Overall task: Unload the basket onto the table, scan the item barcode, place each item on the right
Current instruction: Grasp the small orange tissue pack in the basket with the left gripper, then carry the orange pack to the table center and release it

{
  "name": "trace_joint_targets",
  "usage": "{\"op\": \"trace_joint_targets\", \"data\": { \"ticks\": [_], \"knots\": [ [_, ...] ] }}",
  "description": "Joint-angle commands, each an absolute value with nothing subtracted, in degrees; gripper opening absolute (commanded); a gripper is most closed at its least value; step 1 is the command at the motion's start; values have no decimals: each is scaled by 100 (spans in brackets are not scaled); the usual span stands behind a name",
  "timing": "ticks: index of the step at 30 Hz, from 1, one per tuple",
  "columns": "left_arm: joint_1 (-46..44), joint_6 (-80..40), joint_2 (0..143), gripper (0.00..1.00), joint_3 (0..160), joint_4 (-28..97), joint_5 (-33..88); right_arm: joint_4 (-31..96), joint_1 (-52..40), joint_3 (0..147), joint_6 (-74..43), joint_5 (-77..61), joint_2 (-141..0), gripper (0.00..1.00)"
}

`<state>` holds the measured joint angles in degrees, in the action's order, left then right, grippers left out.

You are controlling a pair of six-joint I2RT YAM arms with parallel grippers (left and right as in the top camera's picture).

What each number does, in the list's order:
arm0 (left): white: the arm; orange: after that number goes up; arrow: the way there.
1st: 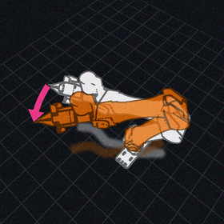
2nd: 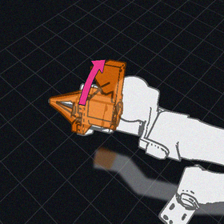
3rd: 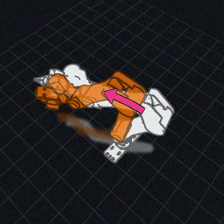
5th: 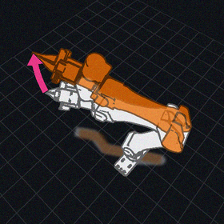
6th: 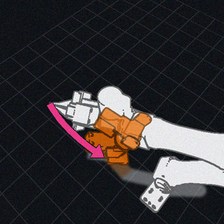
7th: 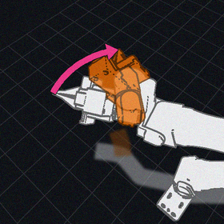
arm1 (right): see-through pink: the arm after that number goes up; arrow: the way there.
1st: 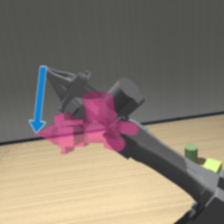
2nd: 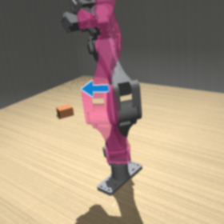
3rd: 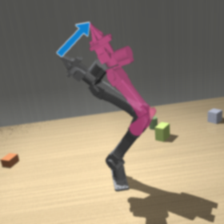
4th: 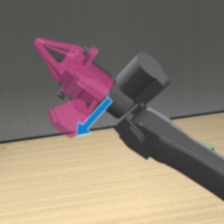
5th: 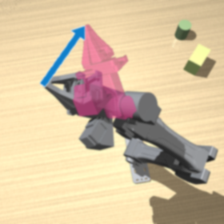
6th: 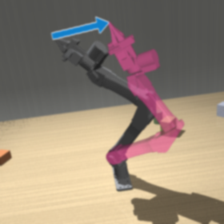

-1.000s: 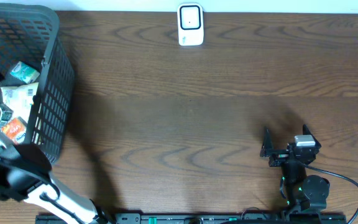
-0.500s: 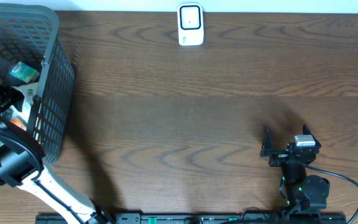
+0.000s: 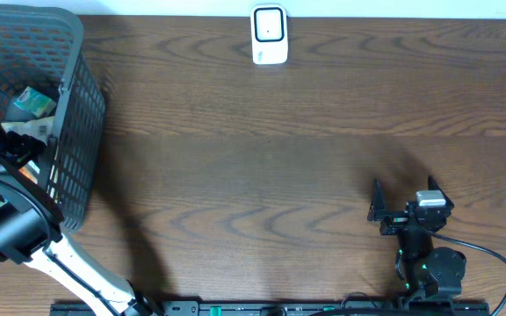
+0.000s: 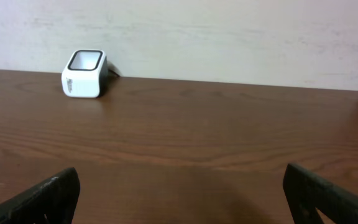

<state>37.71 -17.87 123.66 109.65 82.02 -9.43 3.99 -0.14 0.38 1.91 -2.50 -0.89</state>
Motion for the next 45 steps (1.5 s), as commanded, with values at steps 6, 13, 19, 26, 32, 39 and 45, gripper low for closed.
{"op": "trace_joint_targets", "data": {
  "ticks": [6, 13, 19, 26, 32, 39, 45],
  "knots": [
    [3754, -1828, 12379, 98, 10960, 7837, -701, 419, -43, 32, 132, -202, -64, 99],
    [3754, -1831, 12379, 81, 10781, 7743, -685, 419, -43, 32, 132, -204, -64, 99],
    [3754, -1828, 12379, 73, 10388, 7417, -707, 419, -43, 32, 132, -204, -64, 99],
    [3760, -1826, 12376, 8, 10405, 7555, -705, 419, -43, 32, 132, -204, -64, 99],
    [3758, -1833, 12173, 8, 10906, 8020, -639, 419, -43, 32, 132, -204, -64, 99],
    [3758, -1907, 10881, 7, 11437, 8062, -639, 419, -43, 32, 132, -204, -64, 99],
    [3758, -3479, 8958, 8, 11456, 7367, -305, 419, -43, 32, 132, -202, -64, 99]
  ]
}}
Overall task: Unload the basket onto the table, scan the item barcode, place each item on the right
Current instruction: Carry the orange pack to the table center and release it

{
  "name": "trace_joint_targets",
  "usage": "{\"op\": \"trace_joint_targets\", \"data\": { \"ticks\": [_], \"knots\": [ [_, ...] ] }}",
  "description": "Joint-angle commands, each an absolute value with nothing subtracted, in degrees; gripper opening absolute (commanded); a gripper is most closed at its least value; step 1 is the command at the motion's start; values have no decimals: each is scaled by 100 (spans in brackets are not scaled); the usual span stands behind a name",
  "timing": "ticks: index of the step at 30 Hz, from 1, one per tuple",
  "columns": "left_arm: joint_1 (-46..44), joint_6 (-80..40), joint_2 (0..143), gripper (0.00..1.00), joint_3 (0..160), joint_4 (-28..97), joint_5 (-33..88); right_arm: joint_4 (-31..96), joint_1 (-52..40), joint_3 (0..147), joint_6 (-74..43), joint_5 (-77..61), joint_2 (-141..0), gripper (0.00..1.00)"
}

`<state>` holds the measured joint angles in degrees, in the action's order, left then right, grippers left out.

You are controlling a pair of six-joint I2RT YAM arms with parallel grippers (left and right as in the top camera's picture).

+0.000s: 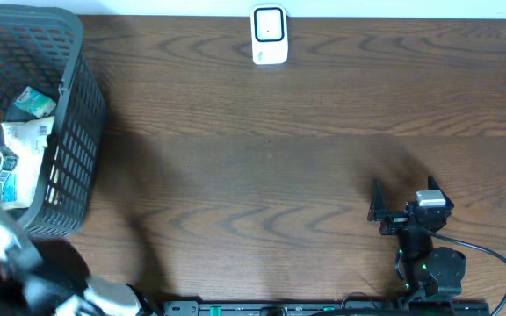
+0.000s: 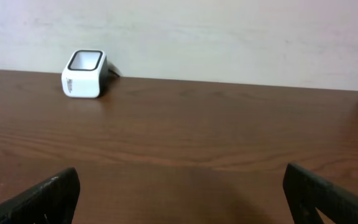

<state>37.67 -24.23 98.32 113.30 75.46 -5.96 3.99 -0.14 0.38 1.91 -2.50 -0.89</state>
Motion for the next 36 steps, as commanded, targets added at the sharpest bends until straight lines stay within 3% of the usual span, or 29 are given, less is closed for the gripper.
{"op": "trace_joint_targets", "data": {
  "ticks": [1, 6, 9, 17, 23, 32, 33, 34, 35, 36],
  "knots": [
    [3758, -3667, 8715, 7, 11456, 7231, -75, 419, -43, 32, 132, -204, -64, 99],
    [3691, -3889, 7787, 8, 11456, 6370, 2211, 419, -43, 32, 132, -204, -64, 99],
    [3183, -3881, 7684, 7, 11456, 6145, 3105, 419, -43, 32, 132, -204, -64, 99],
    [156, -2259, 8534, 7, 11434, 6458, 3124, 419, -43, 32, 132, -204, -64, 99],
    [-1632, -2252, 10018, 7, 11417, 6418, 2377, 419, -43, 32, 132, -202, -64, 99],
    [-2744, -2539, 12132, 8, 11417, 5889, 2025, 419, -43, 32, 132, -204, -64, 99],
    [-2775, -2539, 12256, 25, 11417, 5865, 2025, 419, -43, 32, 132, -204, -64, 99],
    [-2797, -2536, 12357, 53, 11417, 5870, 2027, 419, -43, 32, 132, -204, -64, 99],
    [-2801, -2536, 12411, 72, 11417, 5907, 2027, 419, -43, 32, 132, -204, -64, 99],
    [-2801, -2532, 12420, 80, 11417, 5964, 2029, 419, -43, 32, 132, -204, -64, 99]
  ]
}}
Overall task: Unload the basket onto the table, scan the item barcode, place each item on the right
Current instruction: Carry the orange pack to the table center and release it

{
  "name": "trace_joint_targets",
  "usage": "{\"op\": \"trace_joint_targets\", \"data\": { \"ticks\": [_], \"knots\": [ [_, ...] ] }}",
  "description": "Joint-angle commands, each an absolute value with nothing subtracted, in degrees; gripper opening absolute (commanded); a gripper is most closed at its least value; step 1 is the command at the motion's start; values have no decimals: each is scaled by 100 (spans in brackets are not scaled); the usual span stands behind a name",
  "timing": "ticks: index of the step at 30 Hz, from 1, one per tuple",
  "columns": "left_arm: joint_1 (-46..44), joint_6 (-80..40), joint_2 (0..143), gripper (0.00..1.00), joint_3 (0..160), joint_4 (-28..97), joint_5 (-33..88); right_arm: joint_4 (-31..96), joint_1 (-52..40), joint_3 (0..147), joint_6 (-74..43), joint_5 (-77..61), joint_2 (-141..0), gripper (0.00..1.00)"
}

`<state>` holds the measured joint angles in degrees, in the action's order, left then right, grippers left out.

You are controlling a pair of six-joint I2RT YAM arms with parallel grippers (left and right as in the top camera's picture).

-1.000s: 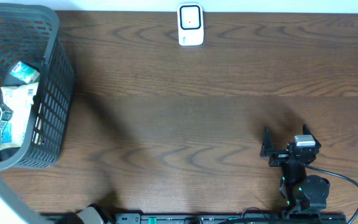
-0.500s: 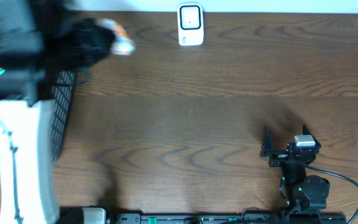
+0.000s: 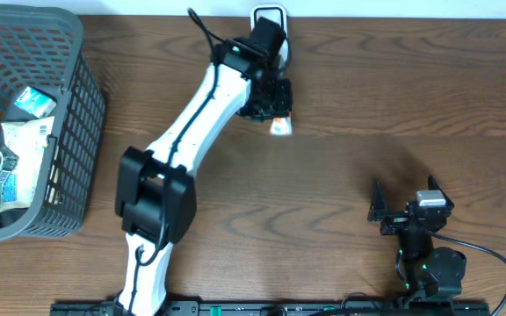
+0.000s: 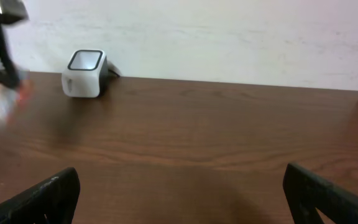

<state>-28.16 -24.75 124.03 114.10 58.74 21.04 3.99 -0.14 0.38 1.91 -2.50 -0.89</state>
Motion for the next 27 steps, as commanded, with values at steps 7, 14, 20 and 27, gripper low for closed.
{"op": "trace_joint_targets", "data": {
  "ticks": [7, 14, 20, 27],
  "knots": [
    [-2637, -2115, 12036, 94, 11426, 6366, 2027, 419, -43, 32, 132, -204, -64, 99],
    [-1586, -2008, 10580, 94, 11426, 6401, 2023, 419, -43, 32, 132, -204, -64, 99],
    [491, -1798, 9142, 94, 11426, 6403, 2025, 419, -43, 32, 132, -204, -64, 99],
    [2908, -1396, 8600, 94, 11424, 6536, 1590, 419, -43, 32, 132, -204, -64, 99]
  ]
}}
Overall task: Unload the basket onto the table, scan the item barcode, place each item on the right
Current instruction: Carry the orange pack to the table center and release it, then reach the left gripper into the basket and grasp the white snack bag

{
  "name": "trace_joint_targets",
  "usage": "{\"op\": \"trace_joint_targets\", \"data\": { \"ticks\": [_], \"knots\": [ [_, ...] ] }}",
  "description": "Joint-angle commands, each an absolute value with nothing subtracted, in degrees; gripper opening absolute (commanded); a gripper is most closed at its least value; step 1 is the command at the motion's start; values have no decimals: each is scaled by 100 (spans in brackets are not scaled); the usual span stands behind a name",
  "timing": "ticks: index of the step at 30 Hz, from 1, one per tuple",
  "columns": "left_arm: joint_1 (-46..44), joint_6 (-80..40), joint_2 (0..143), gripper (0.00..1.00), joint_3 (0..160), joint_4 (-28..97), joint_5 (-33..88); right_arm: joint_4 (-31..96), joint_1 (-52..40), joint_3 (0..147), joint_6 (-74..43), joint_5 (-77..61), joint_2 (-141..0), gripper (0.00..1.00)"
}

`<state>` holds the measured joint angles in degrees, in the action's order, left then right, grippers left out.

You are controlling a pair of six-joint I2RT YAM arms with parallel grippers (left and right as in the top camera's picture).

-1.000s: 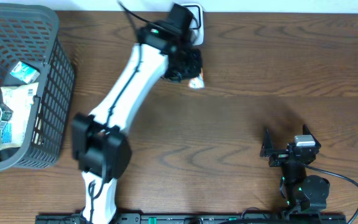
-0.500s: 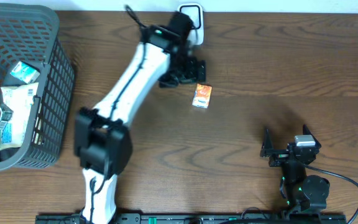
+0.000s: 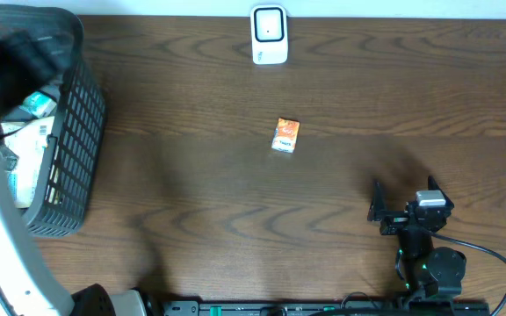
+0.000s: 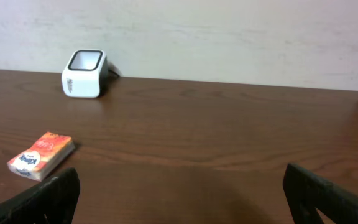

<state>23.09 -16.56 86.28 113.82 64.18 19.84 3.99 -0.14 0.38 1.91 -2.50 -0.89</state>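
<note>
A small orange packet (image 3: 285,136) lies flat on the brown table, a short way in front of the white barcode scanner (image 3: 269,35) at the far edge. The right wrist view shows the packet (image 4: 41,155) at lower left and the scanner (image 4: 84,74) behind it. My right gripper (image 3: 401,190) rests open near the front right, with nothing between its fingers (image 4: 179,179). My left arm runs up the far left. Its gripper (image 3: 11,53) is a dark blur over the basket.
A dark mesh basket (image 3: 73,132) stands at the far left, holding several packaged items (image 3: 25,140). A pale wall rises behind the table's far edge (image 4: 229,37). Bare wood lies between the packet and my right gripper.
The left gripper was by the scanner with the orange packet in it. Now the packet lies on the table in front of the scanner and the left arm is back over the basket.
My left arm was first at the basket, then blurred at the basket's near side. Then it reached across to the scanner, holding the orange packet. Now the packet lies on the table and the arm is at the basket. My right arm stayed still throughout.
</note>
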Motion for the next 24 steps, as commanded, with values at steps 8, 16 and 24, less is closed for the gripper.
{"op": "trace_joint_targets", "data": {
  "ticks": [8, 16, 24],
  "knots": [
    [3437, -1417, 9188, 94, 10897, 7043, -425, 419, -43, 32, 132, -204, -64, 99],
    [3439, -937, 10274, 95, 10781, 7024, -611, 419, -43, 32, 132, -202, -64, 99],
    [3437, -401, 11249, 96, 10696, 6893, -607, 419, -43, 32, 132, -204, -64, 99]
  ]
}}
